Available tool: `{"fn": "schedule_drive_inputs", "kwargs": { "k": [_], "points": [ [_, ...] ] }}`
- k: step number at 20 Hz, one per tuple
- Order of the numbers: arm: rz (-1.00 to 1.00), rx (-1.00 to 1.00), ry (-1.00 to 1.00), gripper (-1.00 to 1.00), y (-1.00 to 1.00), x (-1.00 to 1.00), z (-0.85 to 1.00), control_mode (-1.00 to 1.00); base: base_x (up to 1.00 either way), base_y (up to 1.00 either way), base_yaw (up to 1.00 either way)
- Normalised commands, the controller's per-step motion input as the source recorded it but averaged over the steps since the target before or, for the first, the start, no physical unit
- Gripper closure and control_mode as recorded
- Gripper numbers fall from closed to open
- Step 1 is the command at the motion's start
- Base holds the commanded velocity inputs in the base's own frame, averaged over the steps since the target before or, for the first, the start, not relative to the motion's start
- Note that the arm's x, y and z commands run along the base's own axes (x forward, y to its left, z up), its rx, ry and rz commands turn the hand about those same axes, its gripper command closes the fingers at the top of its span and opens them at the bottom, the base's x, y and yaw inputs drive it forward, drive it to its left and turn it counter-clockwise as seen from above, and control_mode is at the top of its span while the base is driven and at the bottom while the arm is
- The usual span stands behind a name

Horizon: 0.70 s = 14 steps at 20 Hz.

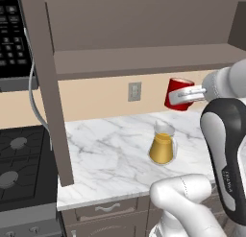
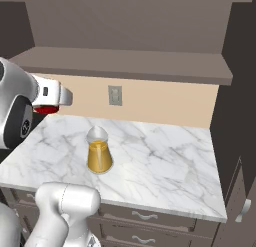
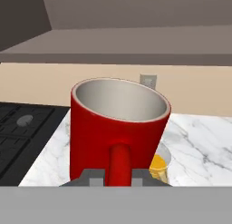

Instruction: There is a tray on the dining counter. Grab the cup, mug, and pitcher and place them on the tray. The pitcher may be placed next to the tray if it cannot fit the tray.

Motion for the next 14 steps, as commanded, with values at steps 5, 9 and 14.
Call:
{"fn": "schedule_drive_inputs", "kwargs": {
  "k": [5,9,14],
  "points": [
    [0.0,-0.17,0.12,1.0,-0.09,-0.03,-0.01,-1.0,0.0,0.0,0.0],
    [0.0,-0.08,0.04,1.0,-0.09,-0.06,-0.09,-1.0,0.0,0.0,0.0],
    [0.0,0.0,0.0,1.0,-0.08,-0.01,-0.07,-1.0,0.0,0.0,0.0]
  ]
}}
